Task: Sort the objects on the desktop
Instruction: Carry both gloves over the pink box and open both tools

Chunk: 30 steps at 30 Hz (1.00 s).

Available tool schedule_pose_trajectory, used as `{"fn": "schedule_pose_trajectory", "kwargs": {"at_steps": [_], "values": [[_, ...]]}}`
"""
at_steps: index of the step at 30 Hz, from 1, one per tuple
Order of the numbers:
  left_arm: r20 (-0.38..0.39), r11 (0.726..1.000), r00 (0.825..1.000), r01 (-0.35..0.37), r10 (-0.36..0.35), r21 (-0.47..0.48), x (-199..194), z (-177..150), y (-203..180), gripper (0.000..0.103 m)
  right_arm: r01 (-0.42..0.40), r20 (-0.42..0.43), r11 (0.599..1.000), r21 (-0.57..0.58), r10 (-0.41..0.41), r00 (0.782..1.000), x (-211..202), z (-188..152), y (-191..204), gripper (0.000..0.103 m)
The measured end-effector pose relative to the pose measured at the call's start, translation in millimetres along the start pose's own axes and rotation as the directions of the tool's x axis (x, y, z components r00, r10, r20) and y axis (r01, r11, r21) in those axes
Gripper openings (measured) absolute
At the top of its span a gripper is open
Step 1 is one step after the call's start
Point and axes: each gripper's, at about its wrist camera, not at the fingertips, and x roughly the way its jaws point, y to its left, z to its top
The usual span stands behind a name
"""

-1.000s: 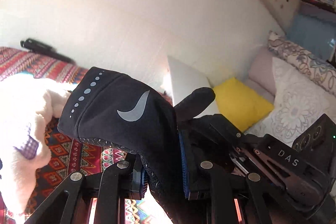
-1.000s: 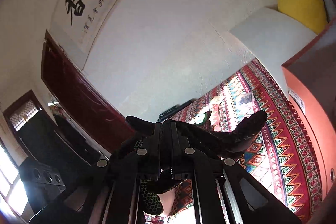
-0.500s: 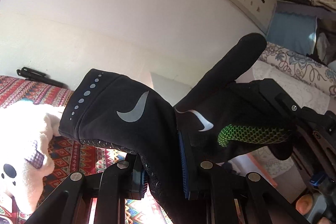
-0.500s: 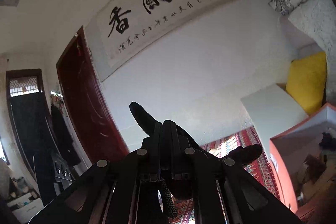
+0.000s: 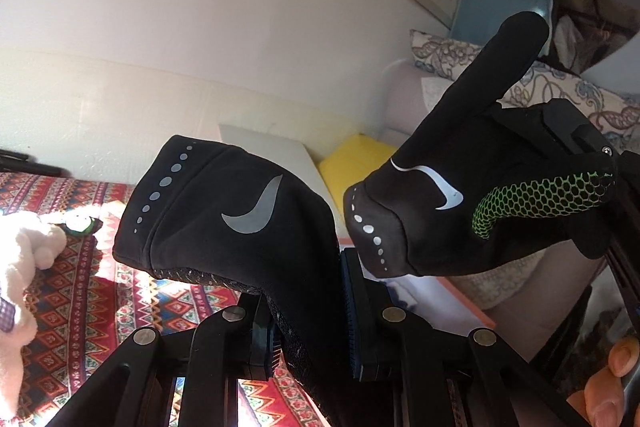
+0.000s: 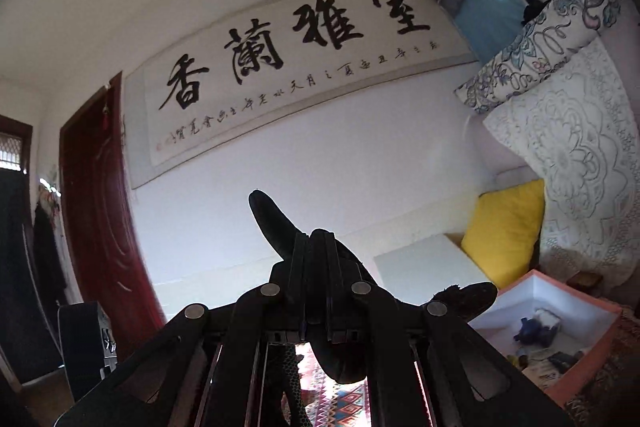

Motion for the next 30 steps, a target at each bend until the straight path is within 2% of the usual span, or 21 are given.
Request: {"fn": "schedule_pose_trajectory", "kwargs": {"at_steps": [7,17,25,30], "values": [[-0.042,0.996,0.997,0.064,-0.062,0.061,32.4,-3.9,-40.5,0.019,0.123,0.029,0.992,0.024,-0.123,0.992,-0.9,7.4,-50.8,0.006],[-0.111,0.980,0.985,0.149,-0.135,0.131,98.7,-0.1,-92.3,0.019,0.213,0.005,0.966,0.149,-0.216,0.976,30.1,25.8,-140.9,0.006],[-0.175,0.976,0.974,0.172,-0.147,0.136,164.3,0.9,-107.3,0.019,0.298,-0.098,0.921,0.249,-0.282,0.954,69.6,7.8,-218.7,0.006],[-0.237,0.975,0.961,0.180,-0.145,0.132,199.2,-6.6,-114.5,0.022,0.333,-0.172,0.906,0.260,-0.296,0.940,90.8,-7.8,-247.3,0.006]]}}
